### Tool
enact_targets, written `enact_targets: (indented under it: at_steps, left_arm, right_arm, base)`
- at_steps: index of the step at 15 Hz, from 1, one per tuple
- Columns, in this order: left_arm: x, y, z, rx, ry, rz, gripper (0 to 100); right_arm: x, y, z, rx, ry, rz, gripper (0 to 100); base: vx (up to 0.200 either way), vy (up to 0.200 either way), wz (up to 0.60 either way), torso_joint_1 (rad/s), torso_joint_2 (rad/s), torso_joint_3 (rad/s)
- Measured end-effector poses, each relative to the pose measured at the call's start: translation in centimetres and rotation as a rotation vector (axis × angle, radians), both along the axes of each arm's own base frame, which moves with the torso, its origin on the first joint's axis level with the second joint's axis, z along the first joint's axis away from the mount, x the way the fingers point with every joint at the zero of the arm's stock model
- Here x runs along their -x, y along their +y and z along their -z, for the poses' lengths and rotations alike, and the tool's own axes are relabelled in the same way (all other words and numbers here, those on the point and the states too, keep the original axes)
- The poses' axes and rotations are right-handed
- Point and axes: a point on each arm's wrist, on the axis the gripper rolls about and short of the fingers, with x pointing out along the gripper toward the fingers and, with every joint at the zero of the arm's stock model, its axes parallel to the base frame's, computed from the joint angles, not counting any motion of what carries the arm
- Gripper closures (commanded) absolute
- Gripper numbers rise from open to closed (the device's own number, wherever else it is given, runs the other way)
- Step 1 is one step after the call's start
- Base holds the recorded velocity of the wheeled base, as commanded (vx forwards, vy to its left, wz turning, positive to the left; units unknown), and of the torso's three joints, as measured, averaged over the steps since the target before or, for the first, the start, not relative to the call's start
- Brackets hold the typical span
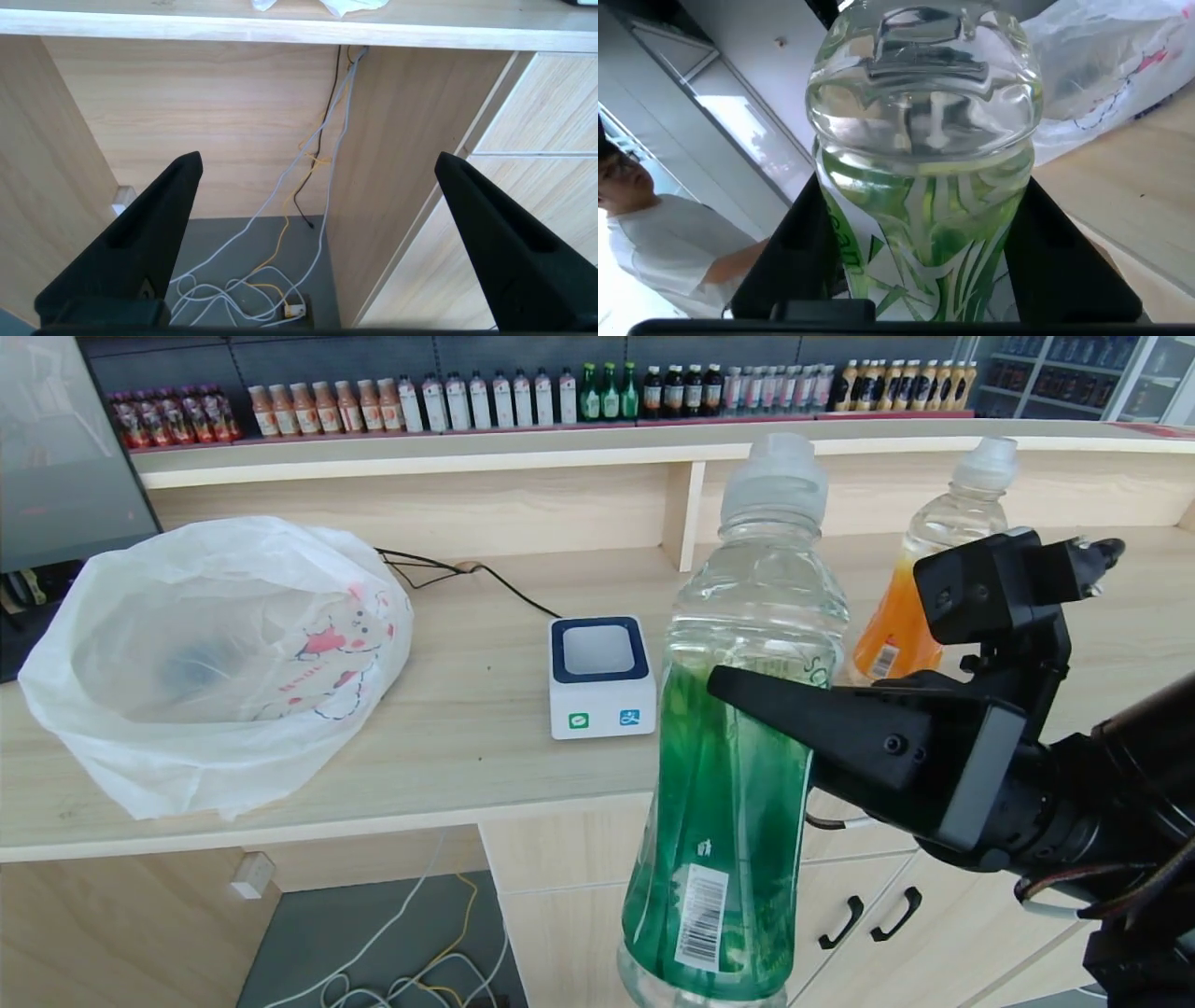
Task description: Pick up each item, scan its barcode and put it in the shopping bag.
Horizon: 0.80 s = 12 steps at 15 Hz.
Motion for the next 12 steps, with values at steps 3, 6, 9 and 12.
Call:
enact_targets:
  at_steps: [3, 6, 9, 12]
  left_arm:
    - [0.00, 0.00, 0.00, 0.000, 0.000, 0.000, 0]
    - [0.00, 0.00, 0.00, 0.000, 0.000, 0.001, 0]
    - [0.00, 0.00, 0.00, 0.000, 0.000, 0.001, 0]
    - [0.00, 0.00, 0.00, 0.000, 0.000, 0.000, 0]
  right_arm:
    - [-0.21, 0.18, -0.21, -0.012, 0.041, -0.020, 100]
    - [-0.45, 0.38, -0.69, -0.028, 0.039, -0.026, 100]
    - [-0.57, 0.47, -0.79, -0.031, 0.037, -0.026, 100]
    - [-0.61, 0.51, -0.88, -0.033, 0.033, -0.027, 100]
  base:
    - [0.000, 0.000, 0.00, 0.000, 0.00, 0.000]
    - [0.000, 0.000, 0.00, 0.000, 0.00, 0.000]
    - [0.000, 0.000, 0.00, 0.000, 0.00, 0.000]
    - [0.000, 0.000, 0.00, 0.000, 0.00, 0.000]
